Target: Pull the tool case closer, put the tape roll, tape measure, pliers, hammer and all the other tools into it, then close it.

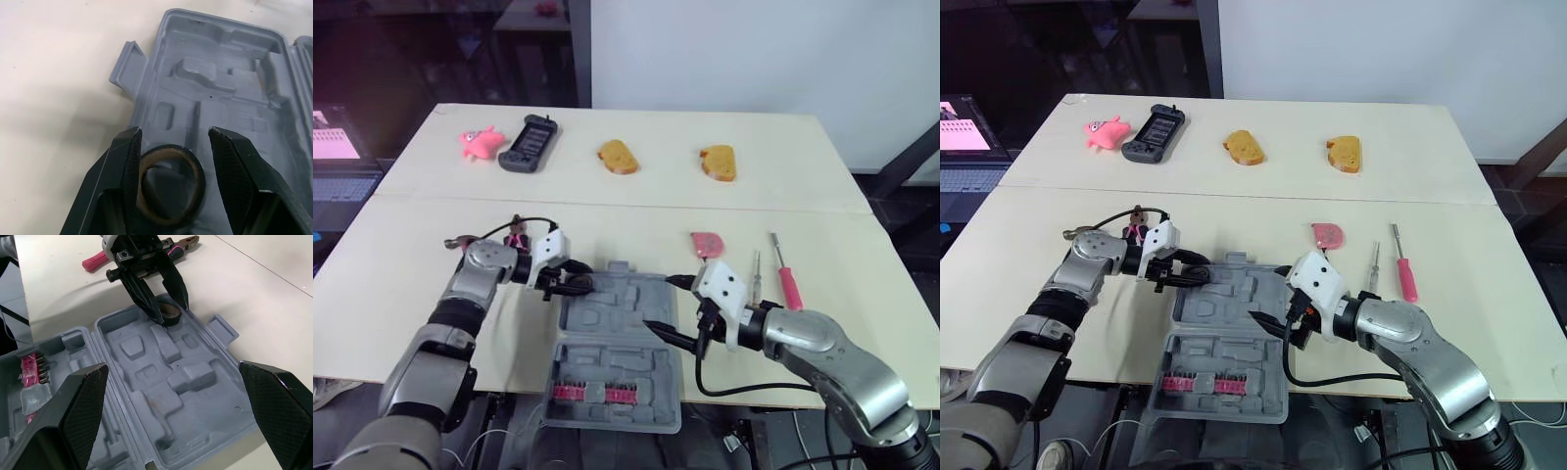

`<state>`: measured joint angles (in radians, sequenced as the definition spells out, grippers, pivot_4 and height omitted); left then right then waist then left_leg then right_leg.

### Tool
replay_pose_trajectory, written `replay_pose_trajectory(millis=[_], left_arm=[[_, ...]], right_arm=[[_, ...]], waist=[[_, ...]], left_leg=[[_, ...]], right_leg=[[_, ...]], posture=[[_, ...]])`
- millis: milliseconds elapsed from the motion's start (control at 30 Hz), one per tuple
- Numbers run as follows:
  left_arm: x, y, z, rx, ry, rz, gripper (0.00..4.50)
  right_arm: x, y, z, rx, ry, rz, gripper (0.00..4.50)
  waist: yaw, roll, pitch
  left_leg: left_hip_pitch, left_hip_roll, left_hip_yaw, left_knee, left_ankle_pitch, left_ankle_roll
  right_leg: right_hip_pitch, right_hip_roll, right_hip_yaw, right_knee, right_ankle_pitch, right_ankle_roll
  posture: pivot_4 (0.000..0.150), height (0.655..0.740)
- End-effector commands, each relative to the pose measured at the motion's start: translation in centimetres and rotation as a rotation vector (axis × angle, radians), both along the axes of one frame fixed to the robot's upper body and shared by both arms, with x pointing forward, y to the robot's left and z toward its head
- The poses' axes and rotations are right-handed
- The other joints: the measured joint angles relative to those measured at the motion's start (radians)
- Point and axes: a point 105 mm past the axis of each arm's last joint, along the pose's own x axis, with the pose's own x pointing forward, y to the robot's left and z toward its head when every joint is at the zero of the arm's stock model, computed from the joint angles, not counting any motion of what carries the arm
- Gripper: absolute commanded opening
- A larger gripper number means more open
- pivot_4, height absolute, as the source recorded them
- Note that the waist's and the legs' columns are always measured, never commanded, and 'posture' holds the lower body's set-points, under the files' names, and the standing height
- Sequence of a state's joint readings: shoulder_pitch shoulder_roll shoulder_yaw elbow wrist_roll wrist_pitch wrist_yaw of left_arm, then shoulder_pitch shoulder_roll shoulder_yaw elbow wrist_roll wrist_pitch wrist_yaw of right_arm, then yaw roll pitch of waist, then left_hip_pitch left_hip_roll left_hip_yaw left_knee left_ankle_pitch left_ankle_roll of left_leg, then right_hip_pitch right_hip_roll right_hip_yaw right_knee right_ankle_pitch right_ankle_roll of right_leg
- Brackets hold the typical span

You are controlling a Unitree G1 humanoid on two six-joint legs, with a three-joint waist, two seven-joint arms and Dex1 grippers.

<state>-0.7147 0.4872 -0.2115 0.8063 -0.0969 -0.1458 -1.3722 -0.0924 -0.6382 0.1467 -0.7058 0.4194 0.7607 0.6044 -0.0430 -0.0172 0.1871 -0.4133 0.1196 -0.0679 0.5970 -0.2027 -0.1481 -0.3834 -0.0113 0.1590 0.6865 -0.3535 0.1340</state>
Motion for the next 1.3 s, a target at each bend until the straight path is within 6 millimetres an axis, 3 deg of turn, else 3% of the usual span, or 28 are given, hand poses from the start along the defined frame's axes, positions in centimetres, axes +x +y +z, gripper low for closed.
replay_pose_trajectory(millis=[33, 367, 467, 600, 733, 1100, 1133, 1300], left_arm=[[0.1, 0.5, -0.2, 0.012, -0.034, 0.014, 2.26], [-0.5, 1.0, -1.2, 0.038, -0.056, -0.002, 2.26], [-0.3, 0.7, -0.4, -0.012, -0.060, 0.006, 2.26], [0.1, 0.3, 2.4, -0.116, -0.082, -0.004, 2.26], [0.1, 0.6, 3.2, -0.151, -0.079, 0.012, 2.26], [-0.1, 0.8, 0.9, -0.082, -0.070, 0.037, 2.26], [-0.1, 0.8, 0.8, -0.079, -0.070, 0.042, 1.78], [0.0, 1.2, 0.1, -0.052, -0.080, 0.064, 1.78]], right_arm=[[-0.4, 0.4, 1.1, 0.023, -0.042, 0.018, 4.50], [-0.5, 0.4, 1.2, 0.022, -0.041, 0.016, 4.50], [-0.5, 0.3, 1.2, 0.021, -0.040, 0.018, 4.50], [-0.6, 0.4, 1.2, 0.020, -0.039, 0.020, 4.50], [-0.6, 0.4, 1.2, 0.018, -0.039, 0.021, 4.50], [-0.5, 0.4, 1.4, 0.018, -0.041, 0.026, 4.50], [-0.5, 0.4, 1.4, 0.018, -0.040, 0.025, 4.50], [-0.5, 0.3, 1.3, 0.018, -0.039, 0.020, 4.50]], waist=[[0.000, 0.000, 0.000], [0.001, 0.000, 0.000], [0.000, 0.000, 0.000], [0.001, 0.000, 0.000], [0.001, 0.000, 0.000], [0.000, 0.000, 0.000], [0.000, 0.000, 0.000], [0.001, 0.000, 0.000]], left_leg=[[0.000, 0.000, 0.000, 0.000, 0.000, 0.000], [0.001, 0.000, 0.000, 0.000, 0.000, 0.000], [0.001, 0.000, 0.000, 0.000, 0.000, 0.000], [0.001, 0.000, 0.000, 0.000, 0.000, 0.000], [0.001, 0.000, 0.000, 0.000, 0.000, 0.000], [0.001, 0.000, 0.000, -0.001, 0.000, 0.000], [0.001, 0.000, 0.000, -0.001, 0.000, 0.000], [0.001, 0.000, 0.000, -0.001, 0.000, 0.000]], right_leg=[[0.000, 0.000, 0.000, 0.000, 0.000, 0.000], [0.000, 0.000, 0.000, 0.000, 0.000, 0.000], [0.000, 0.000, 0.000, 0.000, 0.000, 0.000], [0.000, 0.000, 0.000, 0.000, 0.000, 0.000], [0.000, 0.000, 0.000, 0.000, 0.000, 0.000], [0.000, 0.000, 0.000, 0.000, 0.000, 0.000], [0.000, 0.000, 0.000, 0.000, 0.000, 0.000], [0.000, 0.000, 0.000, 0.000, 0.000, 0.000]], posture=[[0.150, 0.7395], [0.150, 0.7395], [0.150, 0.7395], [0.150, 0.7395], [0.150, 0.7395], [0.150, 0.7395], [0.150, 0.7395], [0.150, 0.7395]])
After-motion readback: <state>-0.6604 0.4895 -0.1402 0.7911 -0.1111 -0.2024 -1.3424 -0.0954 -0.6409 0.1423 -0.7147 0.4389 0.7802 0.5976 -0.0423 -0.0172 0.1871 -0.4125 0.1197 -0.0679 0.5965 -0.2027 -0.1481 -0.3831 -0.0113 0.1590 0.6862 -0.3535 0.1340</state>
